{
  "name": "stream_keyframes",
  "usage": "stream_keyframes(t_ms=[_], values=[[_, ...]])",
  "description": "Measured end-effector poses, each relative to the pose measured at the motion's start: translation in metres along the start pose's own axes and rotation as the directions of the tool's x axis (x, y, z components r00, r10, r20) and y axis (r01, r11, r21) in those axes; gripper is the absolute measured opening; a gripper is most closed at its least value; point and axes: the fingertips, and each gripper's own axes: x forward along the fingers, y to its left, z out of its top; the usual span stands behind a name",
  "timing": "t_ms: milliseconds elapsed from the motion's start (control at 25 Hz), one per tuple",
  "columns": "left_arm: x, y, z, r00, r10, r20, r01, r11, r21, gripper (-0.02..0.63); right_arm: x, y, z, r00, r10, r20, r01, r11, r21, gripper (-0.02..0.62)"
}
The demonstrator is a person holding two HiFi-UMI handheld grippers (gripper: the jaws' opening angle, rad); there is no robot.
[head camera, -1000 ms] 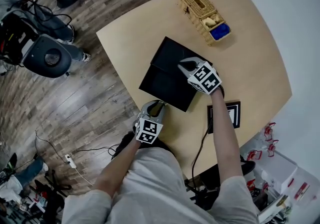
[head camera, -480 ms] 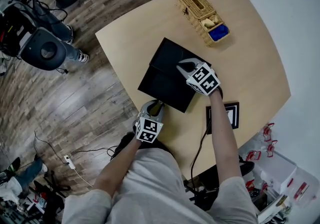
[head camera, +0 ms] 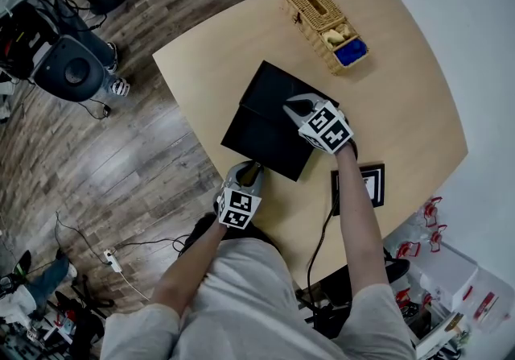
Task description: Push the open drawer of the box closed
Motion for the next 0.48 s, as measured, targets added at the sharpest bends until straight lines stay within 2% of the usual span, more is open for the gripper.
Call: stream_keyframes(t_ms=[480], values=[[-0.0023,0.0003,0.0054,1.000,0.000,0.015,0.000,1.000,0.004,0.129,0.0004,0.0001,0.0008,1.000,-0.005,0.001,0.005,1.000,-0.006,0.000]])
